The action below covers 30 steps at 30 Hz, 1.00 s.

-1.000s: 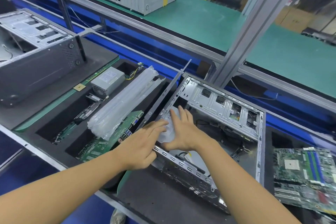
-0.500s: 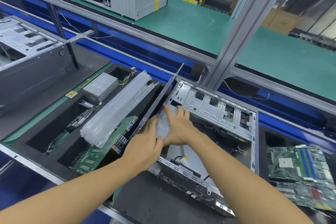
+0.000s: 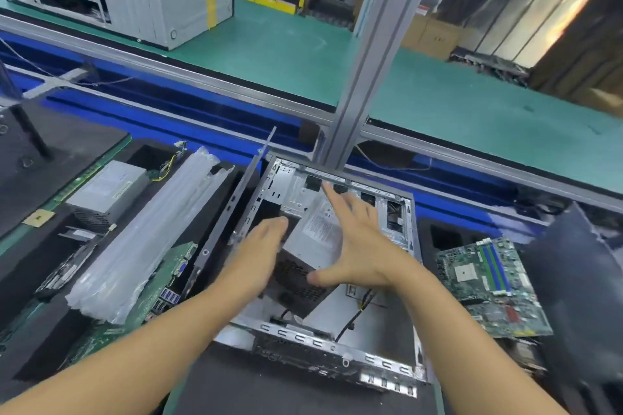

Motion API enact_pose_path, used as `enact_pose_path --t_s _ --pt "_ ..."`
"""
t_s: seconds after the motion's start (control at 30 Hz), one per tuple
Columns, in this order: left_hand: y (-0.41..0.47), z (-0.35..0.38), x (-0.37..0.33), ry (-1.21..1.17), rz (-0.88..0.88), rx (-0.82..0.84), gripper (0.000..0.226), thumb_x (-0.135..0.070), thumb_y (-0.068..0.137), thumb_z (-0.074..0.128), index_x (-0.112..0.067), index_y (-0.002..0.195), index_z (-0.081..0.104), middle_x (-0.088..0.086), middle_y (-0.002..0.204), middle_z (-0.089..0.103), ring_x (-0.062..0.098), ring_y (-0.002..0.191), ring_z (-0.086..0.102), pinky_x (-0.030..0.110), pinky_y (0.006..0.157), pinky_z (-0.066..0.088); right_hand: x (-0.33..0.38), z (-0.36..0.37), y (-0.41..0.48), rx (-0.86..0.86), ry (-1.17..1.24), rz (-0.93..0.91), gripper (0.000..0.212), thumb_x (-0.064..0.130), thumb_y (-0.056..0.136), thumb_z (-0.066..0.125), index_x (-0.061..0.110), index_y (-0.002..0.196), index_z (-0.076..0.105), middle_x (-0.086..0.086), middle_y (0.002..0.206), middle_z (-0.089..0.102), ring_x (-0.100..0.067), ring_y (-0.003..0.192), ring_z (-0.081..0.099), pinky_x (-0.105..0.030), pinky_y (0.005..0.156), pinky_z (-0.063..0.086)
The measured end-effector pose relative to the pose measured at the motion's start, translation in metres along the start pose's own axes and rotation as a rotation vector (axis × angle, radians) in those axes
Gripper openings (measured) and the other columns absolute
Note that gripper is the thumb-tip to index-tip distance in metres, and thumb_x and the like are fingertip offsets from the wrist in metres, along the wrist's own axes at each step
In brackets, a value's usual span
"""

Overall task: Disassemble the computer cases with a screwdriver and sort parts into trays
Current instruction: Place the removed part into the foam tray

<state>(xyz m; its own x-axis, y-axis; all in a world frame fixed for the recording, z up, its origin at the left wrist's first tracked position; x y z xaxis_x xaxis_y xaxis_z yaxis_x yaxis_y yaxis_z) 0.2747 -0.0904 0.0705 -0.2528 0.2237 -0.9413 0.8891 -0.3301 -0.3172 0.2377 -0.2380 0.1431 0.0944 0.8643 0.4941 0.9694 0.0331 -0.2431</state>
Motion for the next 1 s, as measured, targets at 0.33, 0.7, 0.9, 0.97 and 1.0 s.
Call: enact_pose_path --t_s 0.33,0.7,0.9,0.97,1.0 --pt "0.019 0.085 0.008 -0.180 -0.499 0.682 0.074 -0.080 0.072 0.065 -0.021 0.116 0.073 0.015 0.116 0.072 0.041 0.104 0.069 0.059 0.083 0.054 -0.015 -0.056 -0.059 -0.098 0.176 0.056 0.135 0.042 0.063 0.090 0.063 0.147 -0.013 0.029 0.160 -0.002 0.010 0.141 -0.010 -0.045 0.122 0.014" --pt "0.006 0.091 -0.042 -0.439 -0.304 0.841 0.058 -0.061 0.089 0.061 -0.015 0.124 0.066 0.024 0.119 0.065 0.040 0.096 0.067 0.052 0.085 0.048 0.025 -0.103 -0.084 -0.202 0.210 0.009 0.127 0.039 0.066 0.090 0.053 0.154 0.000 0.027 0.157 0.012 0.001 0.147 0.003 -0.053 0.123 0.018" --pt "-0.002 0.066 -0.123 -0.727 -0.187 0.934 0.042 -0.047 0.092 0.063 -0.019 0.123 0.068 0.010 0.125 0.063 0.029 0.110 0.061 0.049 0.109 0.037 0.079 -0.151 -0.074 -0.238 0.167 -0.060 0.118 0.037 0.072 0.088 0.044 0.158 0.007 0.013 0.164 0.010 -0.009 0.151 0.004 -0.056 0.122 0.018" --pt "-0.003 0.061 -0.142 -0.781 -0.186 0.971 0.033 -0.042 0.099 0.051 -0.019 0.113 0.070 0.007 0.117 0.067 0.023 0.103 0.063 0.044 0.099 0.048 0.085 -0.164 -0.073 -0.247 0.161 -0.071 0.112 0.037 0.075 0.087 0.044 0.158 0.012 0.011 0.166 0.007 -0.010 0.152 0.002 -0.055 0.123 0.015" --pt "-0.002 0.059 -0.150 -0.799 -0.200 0.946 0.032 -0.039 0.102 0.045 -0.019 0.110 0.069 0.005 0.114 0.066 0.022 0.100 0.063 0.043 0.094 0.050 0.088 -0.170 -0.073 -0.257 0.174 -0.075 0.108 0.038 0.076 0.086 0.044 0.158 0.016 0.010 0.167 0.005 -0.010 0.153 0.001 -0.055 0.123 0.014"
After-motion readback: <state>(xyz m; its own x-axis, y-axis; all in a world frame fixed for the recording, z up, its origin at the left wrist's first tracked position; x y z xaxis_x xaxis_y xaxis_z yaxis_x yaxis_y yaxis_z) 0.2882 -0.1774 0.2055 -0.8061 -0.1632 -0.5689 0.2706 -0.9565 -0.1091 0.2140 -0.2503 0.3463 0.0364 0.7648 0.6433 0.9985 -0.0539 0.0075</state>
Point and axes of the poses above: each hand's wrist, its own y-axis towards the middle knuckle, its own z-axis out of the palm, x = y × z, the point moved 9 cm from there along y, towards the middle knuckle
